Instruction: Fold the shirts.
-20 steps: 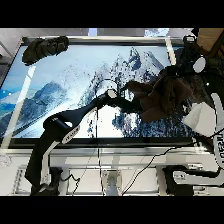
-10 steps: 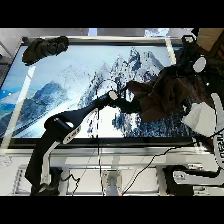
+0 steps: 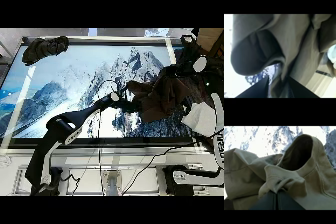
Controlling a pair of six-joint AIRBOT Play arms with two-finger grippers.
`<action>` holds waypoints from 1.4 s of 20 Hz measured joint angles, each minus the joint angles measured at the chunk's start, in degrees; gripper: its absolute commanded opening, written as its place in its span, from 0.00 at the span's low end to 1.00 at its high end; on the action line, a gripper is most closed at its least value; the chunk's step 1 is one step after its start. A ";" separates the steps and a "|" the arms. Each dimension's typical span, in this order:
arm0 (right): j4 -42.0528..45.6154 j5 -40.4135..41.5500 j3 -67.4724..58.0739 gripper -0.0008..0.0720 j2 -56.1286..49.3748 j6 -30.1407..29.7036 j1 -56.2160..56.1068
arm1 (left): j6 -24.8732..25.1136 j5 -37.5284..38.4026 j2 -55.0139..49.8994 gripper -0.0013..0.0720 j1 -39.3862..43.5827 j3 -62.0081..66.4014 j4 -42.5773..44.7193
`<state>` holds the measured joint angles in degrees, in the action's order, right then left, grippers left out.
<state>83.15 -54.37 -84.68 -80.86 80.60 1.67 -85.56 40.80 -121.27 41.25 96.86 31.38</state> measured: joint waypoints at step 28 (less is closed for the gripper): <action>14.12 1.25 0.00 0.04 0.00 6.64 4.00 | 7.89 15.74 16.20 0.03 -20.44 21.97 26.80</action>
<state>97.27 -53.12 -84.68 -80.86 87.24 5.67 -77.67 56.53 -105.08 20.82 118.83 58.17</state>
